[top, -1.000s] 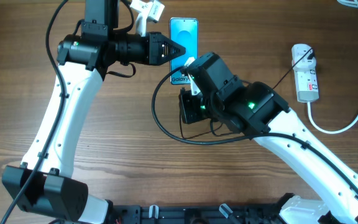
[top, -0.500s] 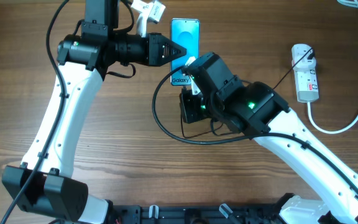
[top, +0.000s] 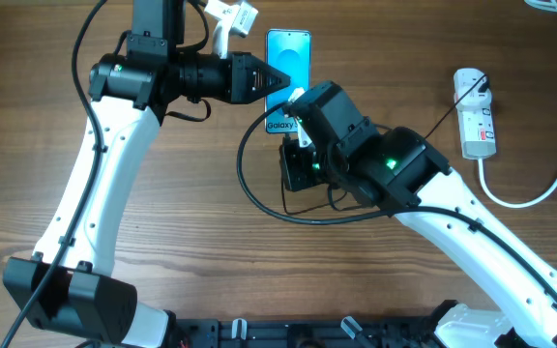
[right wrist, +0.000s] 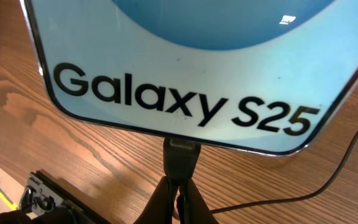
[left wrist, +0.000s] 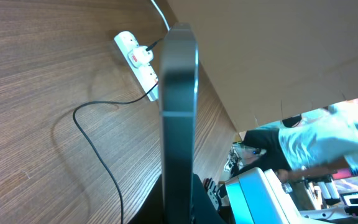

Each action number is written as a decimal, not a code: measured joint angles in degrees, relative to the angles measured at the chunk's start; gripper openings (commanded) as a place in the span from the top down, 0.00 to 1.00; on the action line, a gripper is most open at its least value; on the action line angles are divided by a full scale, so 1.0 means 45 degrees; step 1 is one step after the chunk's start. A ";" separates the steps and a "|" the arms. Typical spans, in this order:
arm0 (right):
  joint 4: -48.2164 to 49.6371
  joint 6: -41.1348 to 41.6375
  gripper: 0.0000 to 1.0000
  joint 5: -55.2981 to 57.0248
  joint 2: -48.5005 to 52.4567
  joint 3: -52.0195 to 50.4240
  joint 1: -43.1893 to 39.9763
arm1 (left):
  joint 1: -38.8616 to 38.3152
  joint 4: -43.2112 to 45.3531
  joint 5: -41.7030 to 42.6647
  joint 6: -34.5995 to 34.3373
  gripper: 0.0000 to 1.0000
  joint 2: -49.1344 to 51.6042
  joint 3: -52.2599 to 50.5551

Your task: Plug charger to phone and switch on socket

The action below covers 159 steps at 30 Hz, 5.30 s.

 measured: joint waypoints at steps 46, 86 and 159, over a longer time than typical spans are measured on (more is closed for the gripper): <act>-0.0005 -0.0330 0.96 -0.0539 0.0000 0.0000 -0.0121 | 0.0029 -0.0559 -0.0015 0.0646 0.96 0.0000 0.0000; -0.0267 -0.0471 0.54 -0.0495 -0.0083 0.0418 -0.0311 | 0.0078 -0.0967 -0.1773 0.0840 0.96 0.0000 0.0015; 0.0165 0.3560 0.73 0.1428 1.2245 0.6985 0.0097 | 0.3259 -0.4643 -1.3211 -0.4979 0.96 0.1190 0.0010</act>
